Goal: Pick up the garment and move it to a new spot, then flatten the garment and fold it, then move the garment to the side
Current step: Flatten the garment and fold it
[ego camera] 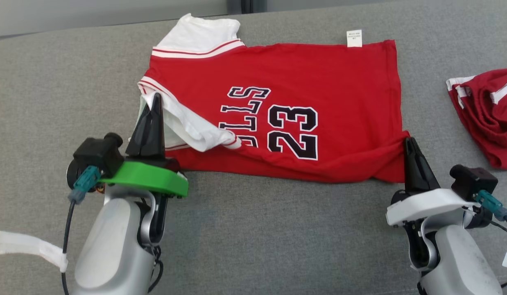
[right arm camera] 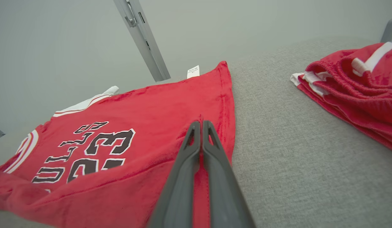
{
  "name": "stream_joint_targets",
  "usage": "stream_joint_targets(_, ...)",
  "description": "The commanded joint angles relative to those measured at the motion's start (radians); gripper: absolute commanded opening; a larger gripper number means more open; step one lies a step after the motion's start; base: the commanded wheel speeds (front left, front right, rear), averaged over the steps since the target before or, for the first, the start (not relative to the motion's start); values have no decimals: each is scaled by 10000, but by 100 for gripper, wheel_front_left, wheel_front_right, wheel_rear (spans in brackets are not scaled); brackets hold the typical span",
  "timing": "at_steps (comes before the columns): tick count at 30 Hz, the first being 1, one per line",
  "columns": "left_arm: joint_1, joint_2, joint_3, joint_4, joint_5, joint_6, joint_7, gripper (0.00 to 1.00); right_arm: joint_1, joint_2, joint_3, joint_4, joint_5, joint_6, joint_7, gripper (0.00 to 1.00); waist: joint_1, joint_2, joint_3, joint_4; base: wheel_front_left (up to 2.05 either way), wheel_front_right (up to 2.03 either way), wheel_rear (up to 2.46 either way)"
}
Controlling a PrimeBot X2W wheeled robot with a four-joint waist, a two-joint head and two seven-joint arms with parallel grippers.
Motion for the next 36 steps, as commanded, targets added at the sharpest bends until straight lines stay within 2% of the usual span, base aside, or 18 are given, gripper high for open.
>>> stream_joint_targets(1, -460, -27, 12, 350, 80, -30, -115, 0, -330, -11, -36, 110, 54, -3, -34, 0, 0, 0, 662, -280, 0, 0, 0)
stream_joint_targets(7, -1715, -134, 260, 1579, 175, -84, -273, 0, -1181, -12, -97, 402, 167, -3, -41, 0, 0, 0, 1194, -504, 0, 0, 0)
stream_joint_targets(19, -2609, -228, 736, 2467, 774, -359, -280, 0, -1860, -11, 178, 720, 130, -3, -38, 0, 0, 0, 1518, -713, 0, 0, 0)
stream_joint_targets(20, -2648, -230, 704, 2591, 761, -395, -280, 0, -1869, -11, 215, 763, 124, -3, -38, 5, 0, 0, 1505, -716, 0, 0, 0)
stream_joint_targets(21, -2694, -230, 661, 2789, 769, -427, -279, 0, -1871, -8, 272, 792, 192, -1, -38, 49, 0, 0, 1481, -717, 0, 0, 0)
stream_joint_targets(22, -2733, -235, 616, 3005, 767, -443, -271, 0, -1890, -12, 250, 722, 245, -1, -38, 100, 0, 0, 1460, -720, 0, 0, 0)
stream_joint_targets(23, -2824, -237, 551, 3231, 807, -450, -272, 32, -1888, -23, 196, 648, 197, -3, -38, 100, 0, 0, 1433, -721, 0, 0, 0)
stream_joint_targets(24, -2938, -239, 494, 3295, 901, -466, -272, 76, -1867, -20, 156, 610, 103, -3, -38, 100, 0, 0, 1407, -718, 0, 0, 0)
stream_joint_targets(25, -3004, -241, 466, 3358, 869, -488, -272, 100, -1839, -18, 93, 514, 37, -1, -38, 100, 0, 0, 1368, -714, 0, 0, 0)
stream_joint_targets(36, -1994, -235, 44, 2410, 182, -599, -271, 100, -605, -15, -670, -616, -382, -1, -39, 100, 0, 0, 412, -277, 0, 0, 0)
